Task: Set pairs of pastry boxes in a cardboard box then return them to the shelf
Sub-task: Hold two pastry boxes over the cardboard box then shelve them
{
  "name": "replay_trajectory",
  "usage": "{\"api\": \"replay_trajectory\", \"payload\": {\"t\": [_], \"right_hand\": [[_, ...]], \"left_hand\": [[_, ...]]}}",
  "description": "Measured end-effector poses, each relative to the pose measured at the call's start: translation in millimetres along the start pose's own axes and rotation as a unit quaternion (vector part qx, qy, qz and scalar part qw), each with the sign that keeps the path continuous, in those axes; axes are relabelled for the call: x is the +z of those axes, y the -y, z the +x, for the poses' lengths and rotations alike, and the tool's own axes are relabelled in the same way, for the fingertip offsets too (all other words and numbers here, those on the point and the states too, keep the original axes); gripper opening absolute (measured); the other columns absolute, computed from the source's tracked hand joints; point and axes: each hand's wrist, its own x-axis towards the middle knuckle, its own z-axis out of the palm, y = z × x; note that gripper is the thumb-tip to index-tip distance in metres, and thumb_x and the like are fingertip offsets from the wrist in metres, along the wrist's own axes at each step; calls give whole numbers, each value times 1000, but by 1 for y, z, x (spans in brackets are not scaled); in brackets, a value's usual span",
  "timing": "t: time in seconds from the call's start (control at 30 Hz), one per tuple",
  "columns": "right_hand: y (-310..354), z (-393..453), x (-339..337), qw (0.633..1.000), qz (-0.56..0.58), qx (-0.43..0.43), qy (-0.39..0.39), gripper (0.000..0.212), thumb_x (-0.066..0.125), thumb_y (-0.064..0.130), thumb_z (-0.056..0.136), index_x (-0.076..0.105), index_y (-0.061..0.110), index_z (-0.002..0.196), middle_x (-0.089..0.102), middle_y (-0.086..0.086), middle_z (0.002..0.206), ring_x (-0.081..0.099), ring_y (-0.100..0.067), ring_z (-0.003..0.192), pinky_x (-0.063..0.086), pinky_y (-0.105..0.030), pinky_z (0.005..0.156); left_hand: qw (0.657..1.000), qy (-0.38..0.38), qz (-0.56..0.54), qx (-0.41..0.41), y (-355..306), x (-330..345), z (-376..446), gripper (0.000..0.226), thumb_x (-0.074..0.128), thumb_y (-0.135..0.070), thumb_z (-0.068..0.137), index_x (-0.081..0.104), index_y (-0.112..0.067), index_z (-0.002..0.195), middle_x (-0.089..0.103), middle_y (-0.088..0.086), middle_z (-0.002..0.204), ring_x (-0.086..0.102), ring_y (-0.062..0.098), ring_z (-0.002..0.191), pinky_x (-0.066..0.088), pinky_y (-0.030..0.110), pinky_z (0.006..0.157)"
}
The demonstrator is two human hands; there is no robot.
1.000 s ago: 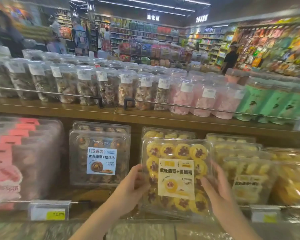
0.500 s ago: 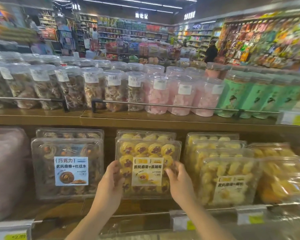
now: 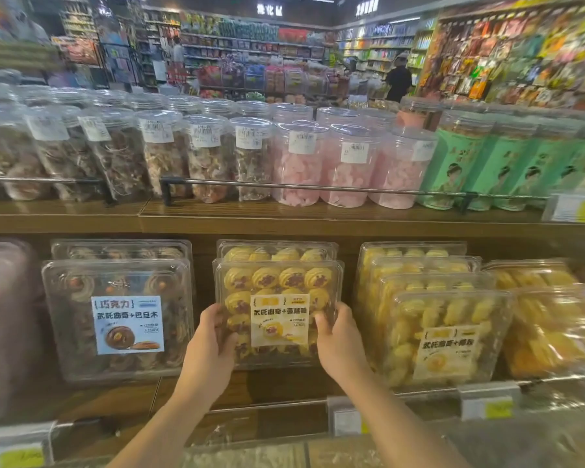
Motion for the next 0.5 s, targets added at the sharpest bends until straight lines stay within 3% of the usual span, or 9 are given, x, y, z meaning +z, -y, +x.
{"api": "replay_trajectory", "payload": {"t": [0.13,0.27,0.37,0.5], "right_hand": [[4,-1,-8,999,-40,19,22,49,46,31,106,35,14,151,53,-6,145,58,-25,127,51,-34,99],[8,-8,-16,992,-102,45,55,49,50,24,104,34,9,148,52,-11,144,58,-28,126,53,-37,99],[11,-19,-24,980,-174,53,80,52,53,23,102,33,7,147,53,-13,141,59,-30,124,52,-35,96],[25,-40,-43,957,-277,14,87,54,57,29,99,34,10,145,60,-8,127,63,-26,113,56,-33,90]], "left_hand": [[1000,5,29,-4,-6,-8,-4,55,63,-9,100,39,-19,148,62,-6,128,60,12,113,55,33,99],[996,18,83,-11,-13,-23,-6,64,70,-22,96,39,-21,152,65,-1,131,66,19,115,61,44,91],[989,19,144,-6,-24,-35,-12,73,71,-34,95,34,-20,157,65,1,137,66,22,117,60,44,92],[967,-9,250,44,-42,-59,-34,54,62,-48,98,53,-20,143,71,-2,125,70,17,106,59,31,84]]}}
